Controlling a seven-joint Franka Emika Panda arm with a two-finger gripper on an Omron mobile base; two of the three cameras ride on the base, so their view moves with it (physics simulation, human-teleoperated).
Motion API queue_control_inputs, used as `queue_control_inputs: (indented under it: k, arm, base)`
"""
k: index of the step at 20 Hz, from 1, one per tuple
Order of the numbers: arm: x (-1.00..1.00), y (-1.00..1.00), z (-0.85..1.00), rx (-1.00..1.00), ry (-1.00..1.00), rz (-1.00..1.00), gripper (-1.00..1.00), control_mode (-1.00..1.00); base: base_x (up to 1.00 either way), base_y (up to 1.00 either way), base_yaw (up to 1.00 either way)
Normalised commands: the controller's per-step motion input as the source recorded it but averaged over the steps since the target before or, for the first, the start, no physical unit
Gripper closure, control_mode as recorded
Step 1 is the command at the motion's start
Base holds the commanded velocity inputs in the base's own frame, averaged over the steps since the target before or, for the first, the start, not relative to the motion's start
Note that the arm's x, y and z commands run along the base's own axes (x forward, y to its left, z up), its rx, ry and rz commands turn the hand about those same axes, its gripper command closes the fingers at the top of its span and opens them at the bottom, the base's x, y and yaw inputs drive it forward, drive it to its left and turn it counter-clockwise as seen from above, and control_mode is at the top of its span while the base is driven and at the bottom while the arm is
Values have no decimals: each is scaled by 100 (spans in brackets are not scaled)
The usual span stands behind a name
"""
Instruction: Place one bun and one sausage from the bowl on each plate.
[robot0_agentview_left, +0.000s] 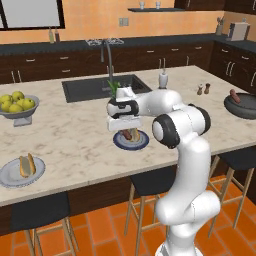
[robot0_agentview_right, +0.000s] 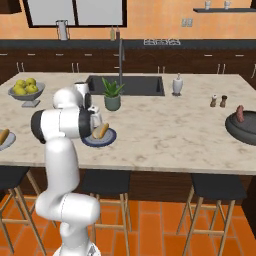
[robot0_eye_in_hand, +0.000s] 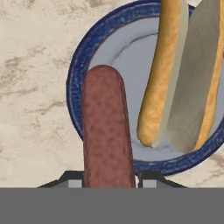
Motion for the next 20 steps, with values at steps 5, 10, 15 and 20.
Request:
queue_control_inputs:
  k: [5, 10, 15, 20]
  arm:
    - [18, -8, -27, -2, 0, 0, 100, -100]
    - [7, -3, -22, 0, 0, 0, 100, -100]
    - [10, -7, -15, 0, 0, -1, 100, -100]
    - [8, -5, -4, 0, 0, -2, -100, -100]
  base:
    - [0, 0, 0]
    - [0, 0, 0]
    - [0, 0, 0]
    - [0, 0, 0]
